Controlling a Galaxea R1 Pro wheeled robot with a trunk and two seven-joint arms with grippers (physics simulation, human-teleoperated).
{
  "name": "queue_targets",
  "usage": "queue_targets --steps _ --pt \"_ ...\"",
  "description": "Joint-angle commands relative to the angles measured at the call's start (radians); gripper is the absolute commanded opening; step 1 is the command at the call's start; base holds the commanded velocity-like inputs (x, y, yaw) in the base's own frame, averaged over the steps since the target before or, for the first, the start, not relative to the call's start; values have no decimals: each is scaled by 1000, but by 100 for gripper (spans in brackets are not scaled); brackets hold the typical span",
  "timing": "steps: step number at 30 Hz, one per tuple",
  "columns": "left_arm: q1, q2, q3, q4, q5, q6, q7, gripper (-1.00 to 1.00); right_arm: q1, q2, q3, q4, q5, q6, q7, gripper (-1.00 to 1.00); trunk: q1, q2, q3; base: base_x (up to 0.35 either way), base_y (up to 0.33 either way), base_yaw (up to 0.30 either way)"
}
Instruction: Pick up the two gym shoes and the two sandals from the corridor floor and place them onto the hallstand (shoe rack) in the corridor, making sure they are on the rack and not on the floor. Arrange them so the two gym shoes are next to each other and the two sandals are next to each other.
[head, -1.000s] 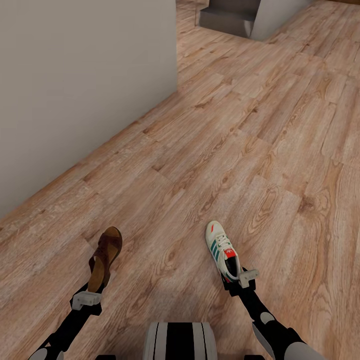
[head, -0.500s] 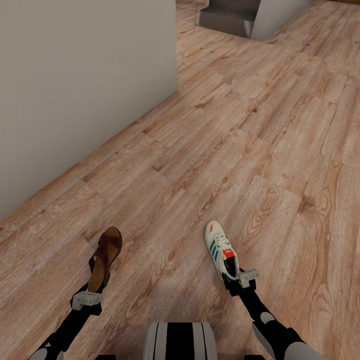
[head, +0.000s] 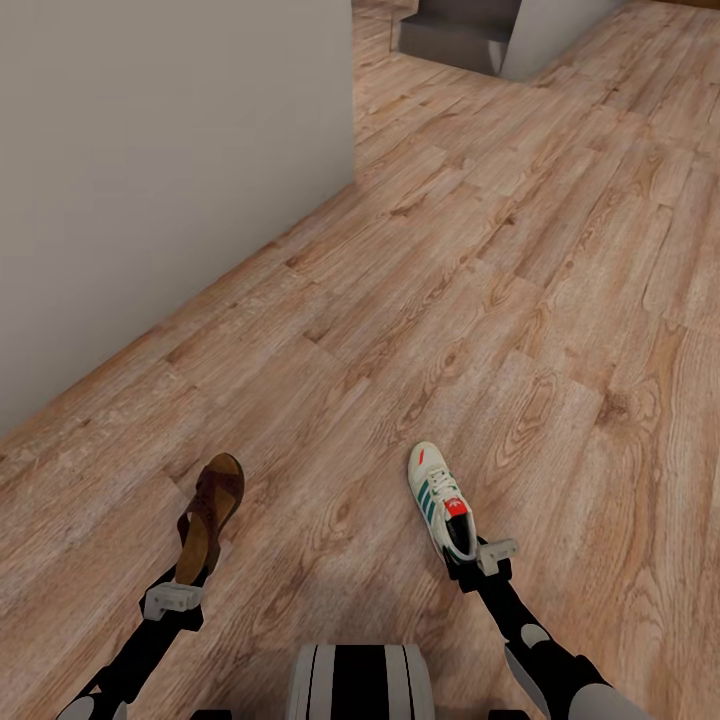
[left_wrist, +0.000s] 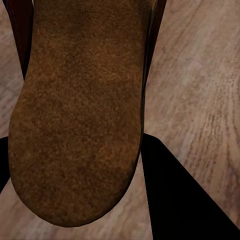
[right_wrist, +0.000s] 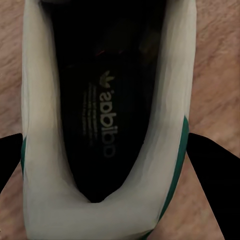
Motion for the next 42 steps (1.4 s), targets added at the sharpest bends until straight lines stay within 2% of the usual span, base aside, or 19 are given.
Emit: queue_targets --steps 1,12,42 --pt "0 0 2 1 6 0 -9 -100 0 0 0 1 0 -3 3 -100 0 0 0 0 0 0" --pt "0 0 2 1 7 0 -9 -100 -1 0 0 1 0 -3 3 -100 0 0 8 0 0 0" --pt "0 1 2 1 8 0 -9 -100 -1 0 0 -2 0 -3 -20 -100 0 0 53 0 0 0"
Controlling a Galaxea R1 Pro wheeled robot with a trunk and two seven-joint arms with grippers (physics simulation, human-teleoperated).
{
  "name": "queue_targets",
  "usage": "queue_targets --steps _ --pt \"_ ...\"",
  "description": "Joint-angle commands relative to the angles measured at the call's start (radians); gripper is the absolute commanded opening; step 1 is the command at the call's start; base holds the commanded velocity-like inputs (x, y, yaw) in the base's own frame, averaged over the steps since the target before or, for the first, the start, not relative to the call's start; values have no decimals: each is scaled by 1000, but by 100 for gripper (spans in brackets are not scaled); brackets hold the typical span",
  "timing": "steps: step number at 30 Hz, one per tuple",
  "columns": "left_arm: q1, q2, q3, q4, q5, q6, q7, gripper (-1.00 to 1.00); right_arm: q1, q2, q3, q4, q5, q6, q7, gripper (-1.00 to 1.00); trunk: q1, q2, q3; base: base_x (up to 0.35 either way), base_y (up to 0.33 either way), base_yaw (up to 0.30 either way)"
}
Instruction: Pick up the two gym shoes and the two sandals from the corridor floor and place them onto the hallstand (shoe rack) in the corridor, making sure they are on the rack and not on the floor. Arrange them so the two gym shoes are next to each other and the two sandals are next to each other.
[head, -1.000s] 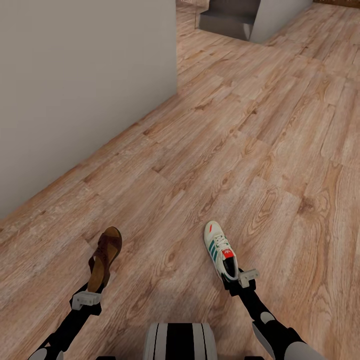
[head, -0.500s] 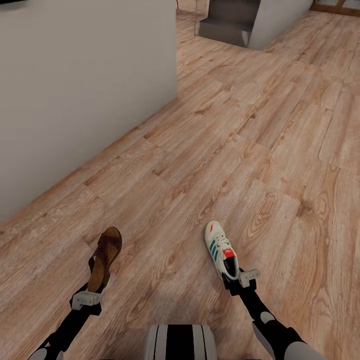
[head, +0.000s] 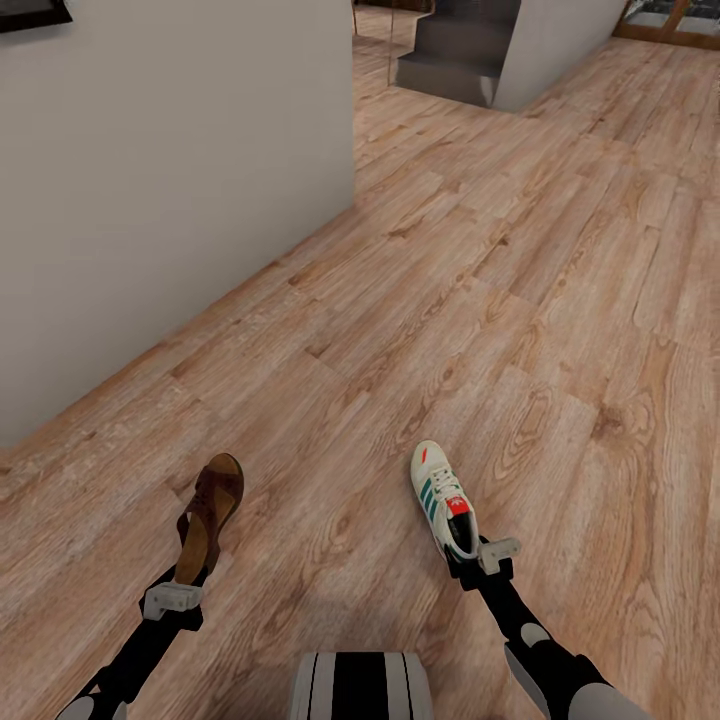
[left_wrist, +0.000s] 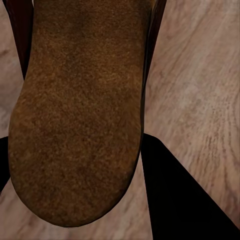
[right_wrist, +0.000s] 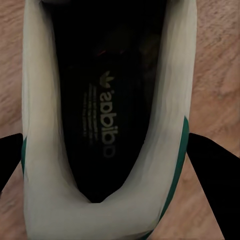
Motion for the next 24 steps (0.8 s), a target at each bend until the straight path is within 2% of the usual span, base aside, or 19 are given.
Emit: queue_targets --steps 1,24 --pt "0 0 2 1 6 0 -10 -100 0 0 1 1 0 -3 1 -100 0 0 1 0 0 0" --pt "0 0 1 1 5 0 -10 -100 0 -2 1 -1 0 -3 0 -100 0 0 36 0 0 0"
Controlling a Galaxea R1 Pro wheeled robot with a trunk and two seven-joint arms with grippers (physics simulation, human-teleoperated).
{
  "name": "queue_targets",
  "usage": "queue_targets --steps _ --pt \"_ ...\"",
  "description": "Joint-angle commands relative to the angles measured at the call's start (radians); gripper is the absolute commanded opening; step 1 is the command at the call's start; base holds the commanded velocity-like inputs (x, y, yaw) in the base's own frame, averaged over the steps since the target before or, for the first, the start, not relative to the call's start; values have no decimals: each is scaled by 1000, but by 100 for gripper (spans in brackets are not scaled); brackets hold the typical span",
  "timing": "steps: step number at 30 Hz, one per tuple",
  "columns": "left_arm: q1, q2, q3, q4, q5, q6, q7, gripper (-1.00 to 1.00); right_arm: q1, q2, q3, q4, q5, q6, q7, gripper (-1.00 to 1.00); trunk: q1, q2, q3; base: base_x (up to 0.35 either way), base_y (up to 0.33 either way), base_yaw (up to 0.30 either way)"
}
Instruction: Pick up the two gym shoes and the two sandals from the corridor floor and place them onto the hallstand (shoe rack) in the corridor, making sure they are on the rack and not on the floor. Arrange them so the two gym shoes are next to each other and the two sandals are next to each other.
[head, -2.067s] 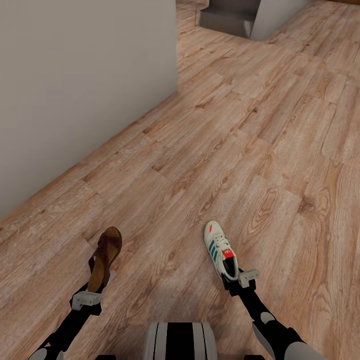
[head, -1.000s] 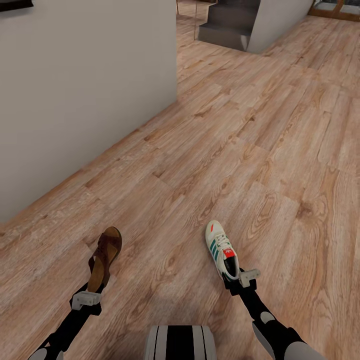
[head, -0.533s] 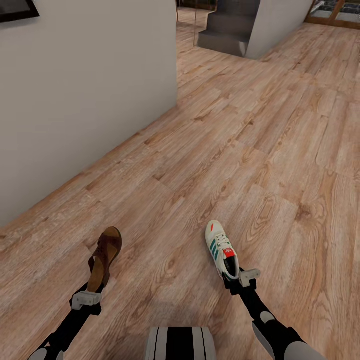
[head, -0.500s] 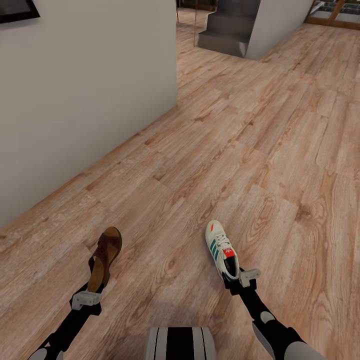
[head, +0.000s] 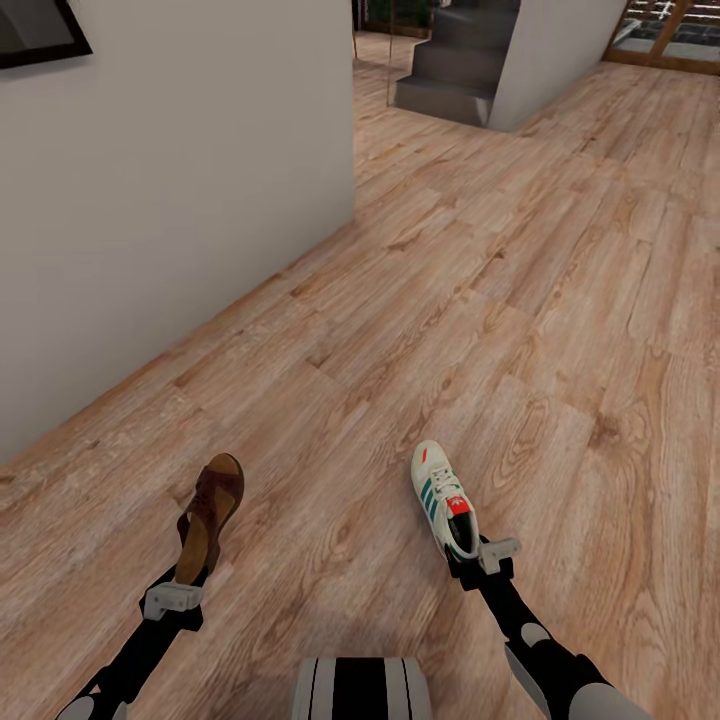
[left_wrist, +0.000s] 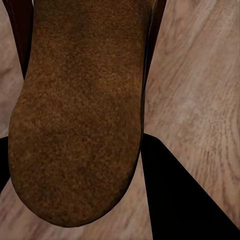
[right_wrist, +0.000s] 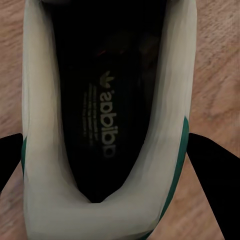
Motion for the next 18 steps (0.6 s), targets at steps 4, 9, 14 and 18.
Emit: queue_targets --steps 4,9,14,18 --pt "0 0 1 1 6 0 -9 -100 0 0 1 1 0 -3 1 -100 0 0 6 0 0 0" --pt "0 0 1 1 6 0 -9 -100 0 0 1 0 0 -3 1 -100 0 0 13 0 0 0" --pt "0 0 1 1 6 0 -9 -100 -1 -1 1 0 0 -3 1 -100 0 0 21 0 0 0" --pt "0 0 1 1 6 0 -9 -100 -1 -1 1 -1 0 -3 1 -100 0 0 27 0 0 0"
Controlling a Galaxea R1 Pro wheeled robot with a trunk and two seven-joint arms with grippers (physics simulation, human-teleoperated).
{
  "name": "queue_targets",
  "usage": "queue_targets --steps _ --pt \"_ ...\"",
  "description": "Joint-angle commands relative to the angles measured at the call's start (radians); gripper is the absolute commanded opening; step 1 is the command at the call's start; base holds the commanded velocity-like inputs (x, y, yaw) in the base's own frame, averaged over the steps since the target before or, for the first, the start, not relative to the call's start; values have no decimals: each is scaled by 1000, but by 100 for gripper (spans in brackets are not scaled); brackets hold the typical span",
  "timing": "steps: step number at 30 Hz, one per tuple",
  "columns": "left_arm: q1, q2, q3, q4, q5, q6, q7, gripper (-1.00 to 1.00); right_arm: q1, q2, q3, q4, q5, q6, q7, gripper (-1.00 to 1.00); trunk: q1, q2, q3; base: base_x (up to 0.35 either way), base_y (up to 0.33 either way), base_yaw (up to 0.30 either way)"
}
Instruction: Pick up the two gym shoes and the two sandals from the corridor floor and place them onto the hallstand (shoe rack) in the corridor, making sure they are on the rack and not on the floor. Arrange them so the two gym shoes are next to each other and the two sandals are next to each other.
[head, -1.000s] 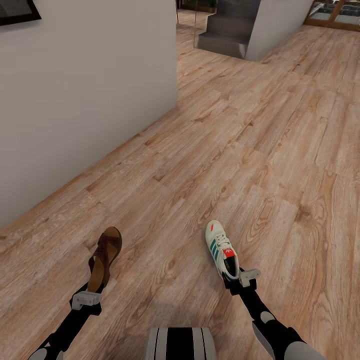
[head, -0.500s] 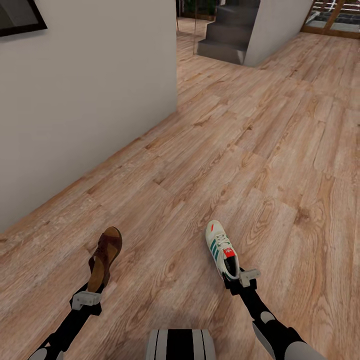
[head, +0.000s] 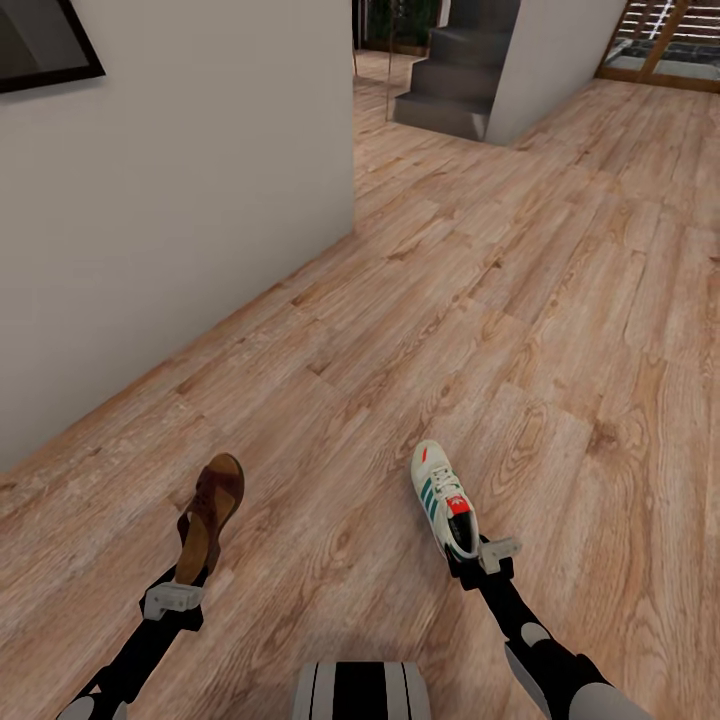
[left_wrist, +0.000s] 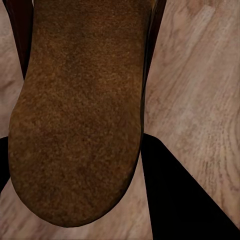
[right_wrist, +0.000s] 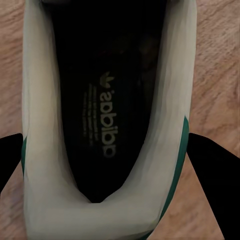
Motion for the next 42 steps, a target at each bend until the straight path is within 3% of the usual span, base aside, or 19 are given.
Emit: queue_targets --steps 1,24,42 --pt "0 0 2 1 6 0 -10 -100 0 0 1 1 0 -3 1 -100 0 0 1 0 0 0" --pt "0 0 2 1 6 0 -10 -100 0 2 -1 -1 -1 2 -1 -100 0 0 9 0 0 0" --pt "0 0 3 1 8 0 -10 -100 1 4 5 -9 1 -4 -41 -100 0 0 9 0 0 0"
